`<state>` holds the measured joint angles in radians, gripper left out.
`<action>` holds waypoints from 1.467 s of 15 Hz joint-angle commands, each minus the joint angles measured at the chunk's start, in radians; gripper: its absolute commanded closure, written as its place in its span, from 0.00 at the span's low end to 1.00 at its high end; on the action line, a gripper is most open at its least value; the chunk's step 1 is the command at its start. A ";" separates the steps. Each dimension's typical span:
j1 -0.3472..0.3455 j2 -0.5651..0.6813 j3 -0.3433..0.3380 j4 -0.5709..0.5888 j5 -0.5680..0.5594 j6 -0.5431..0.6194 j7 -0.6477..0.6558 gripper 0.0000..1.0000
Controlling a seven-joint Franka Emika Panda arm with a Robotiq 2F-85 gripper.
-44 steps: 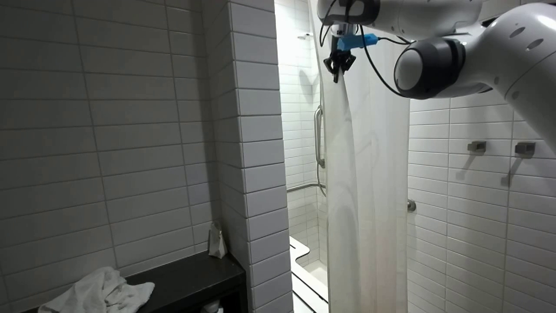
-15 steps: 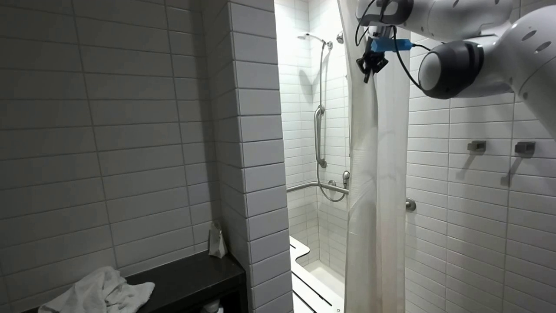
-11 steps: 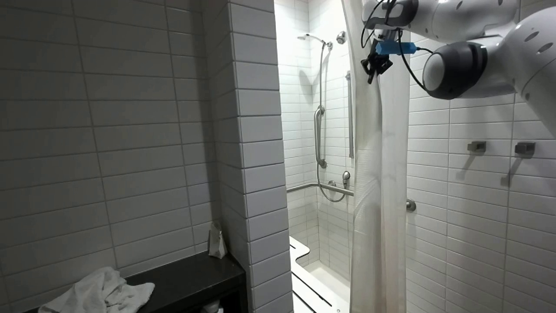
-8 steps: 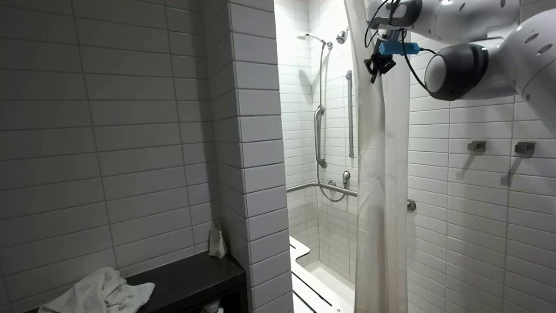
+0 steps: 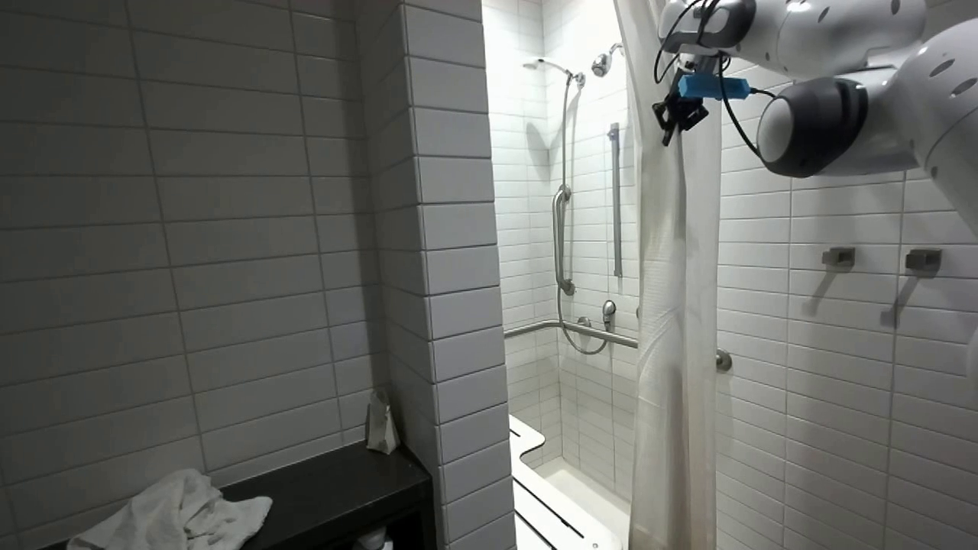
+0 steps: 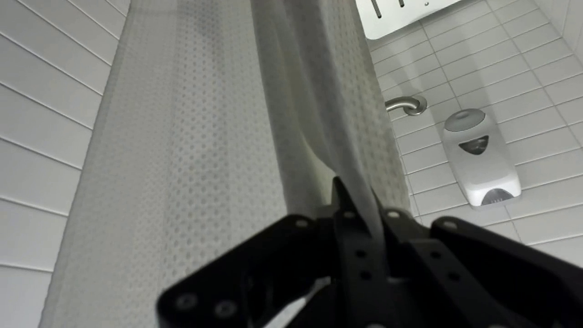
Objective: Open the curtain railing
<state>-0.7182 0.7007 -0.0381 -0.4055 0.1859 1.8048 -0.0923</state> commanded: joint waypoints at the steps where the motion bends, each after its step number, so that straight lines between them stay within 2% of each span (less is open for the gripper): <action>1: -0.044 0.050 0.014 0.064 0.017 -0.062 0.024 0.99; 2: -0.047 -0.021 0.012 -0.063 0.021 -0.009 0.019 0.99; 7: -0.079 -0.024 0.013 -0.062 0.030 -0.007 0.056 0.99; 8: -0.080 -0.024 0.013 -0.060 0.029 -0.005 0.062 0.72; 9: -0.084 0.042 0.016 0.066 0.022 -0.058 0.076 0.71; 10: -0.079 -0.024 0.013 -0.052 0.024 -0.020 0.069 0.68; 11: -0.082 0.042 0.017 0.072 0.020 -0.080 0.082 0.61; 12: -0.080 0.043 0.019 0.075 0.020 -0.089 0.081 0.55; 13: -0.073 -0.020 0.014 -0.034 0.022 -0.054 0.071 0.47; 14: -0.070 -0.017 0.016 -0.029 0.023 -0.056 0.067 0.41; 15: -0.072 0.040 0.021 0.086 0.016 -0.108 0.072 0.35; 16: -0.061 -0.023 0.017 -0.014 0.018 -0.072 0.049 0.27; 17: -0.054 -0.028 0.015 -0.004 0.011 -0.082 0.033 0.21; 18: -0.048 0.019 0.019 0.101 -0.003 -0.133 0.009 0.12; 19: -0.039 0.006 0.015 0.098 -0.016 -0.141 -0.020 0.06; 20: -0.030 -0.046 0.012 0.039 -0.030 -0.133 -0.054 0.02; 22: -0.020 -0.068 0.009 0.049 -0.048 -0.152 -0.107 0.00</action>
<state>-0.7558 0.6880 -0.0241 -0.3480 0.1742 1.6945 -0.1269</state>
